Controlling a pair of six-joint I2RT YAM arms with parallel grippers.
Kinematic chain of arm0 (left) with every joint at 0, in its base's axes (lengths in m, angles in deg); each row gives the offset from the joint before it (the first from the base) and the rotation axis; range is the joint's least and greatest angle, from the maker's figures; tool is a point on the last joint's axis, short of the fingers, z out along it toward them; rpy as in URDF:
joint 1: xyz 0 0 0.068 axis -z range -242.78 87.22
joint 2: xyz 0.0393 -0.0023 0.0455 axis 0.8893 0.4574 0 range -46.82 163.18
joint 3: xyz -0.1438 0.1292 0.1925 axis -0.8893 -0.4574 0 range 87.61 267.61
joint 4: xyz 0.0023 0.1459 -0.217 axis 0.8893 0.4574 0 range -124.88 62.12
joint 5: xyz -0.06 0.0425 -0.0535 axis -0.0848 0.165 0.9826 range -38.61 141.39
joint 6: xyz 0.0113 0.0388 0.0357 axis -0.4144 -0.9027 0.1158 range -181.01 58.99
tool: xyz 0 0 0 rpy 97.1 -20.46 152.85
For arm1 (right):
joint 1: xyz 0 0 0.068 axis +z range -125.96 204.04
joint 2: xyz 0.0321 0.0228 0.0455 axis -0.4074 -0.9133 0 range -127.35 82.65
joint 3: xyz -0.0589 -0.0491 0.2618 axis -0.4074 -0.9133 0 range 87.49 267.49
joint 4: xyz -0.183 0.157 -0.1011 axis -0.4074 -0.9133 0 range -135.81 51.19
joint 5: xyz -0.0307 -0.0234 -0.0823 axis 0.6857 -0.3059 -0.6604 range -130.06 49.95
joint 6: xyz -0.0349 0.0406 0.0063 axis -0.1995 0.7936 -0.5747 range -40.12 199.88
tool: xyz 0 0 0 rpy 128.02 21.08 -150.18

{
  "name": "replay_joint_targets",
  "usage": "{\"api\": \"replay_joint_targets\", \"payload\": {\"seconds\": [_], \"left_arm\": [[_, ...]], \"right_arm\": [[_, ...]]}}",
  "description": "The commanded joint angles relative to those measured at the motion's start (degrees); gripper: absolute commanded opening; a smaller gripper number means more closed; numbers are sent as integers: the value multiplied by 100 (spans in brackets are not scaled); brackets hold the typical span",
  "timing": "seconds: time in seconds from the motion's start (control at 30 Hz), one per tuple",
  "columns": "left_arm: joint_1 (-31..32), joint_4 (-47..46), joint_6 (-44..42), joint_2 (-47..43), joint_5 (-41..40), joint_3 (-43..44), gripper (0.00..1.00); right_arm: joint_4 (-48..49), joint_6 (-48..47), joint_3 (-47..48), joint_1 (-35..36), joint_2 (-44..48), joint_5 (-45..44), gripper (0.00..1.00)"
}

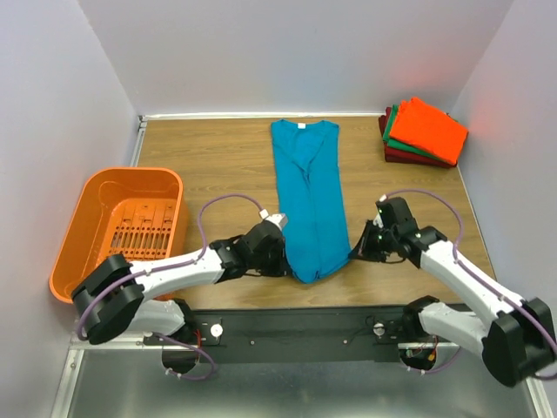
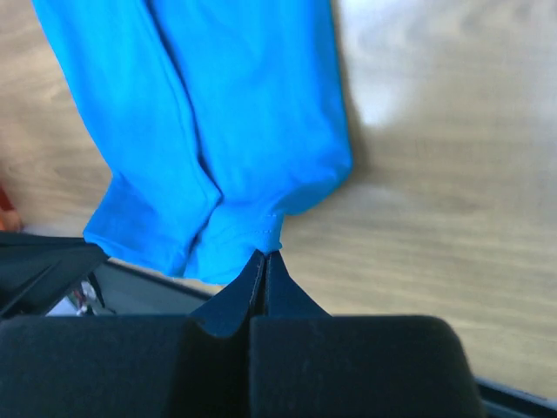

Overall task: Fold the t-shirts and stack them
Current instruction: Fold the tshirt

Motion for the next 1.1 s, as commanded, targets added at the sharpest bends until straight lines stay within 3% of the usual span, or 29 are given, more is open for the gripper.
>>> {"api": "replay_joint_targets", "payload": {"seconds": [0.0,0.47,0.63,1.07], "left_arm": [[-221,52,-587,415,-435,669,0],[-1382,209,-1291,2288,-453,2595,0],[-1759,526,-1423,2929,-813,3560,0],[-2445,921,-1529,3940,-928,5047,0]], "right_arm": [[442,-370,716,-20,-737,-607,1],[1418,-643,2481,-20,-3049,-1698,1],[1603,-652,3237,-28,-3867,-2041,1],[1603,-599,4662,-239,-5117,-2358,1]]}}
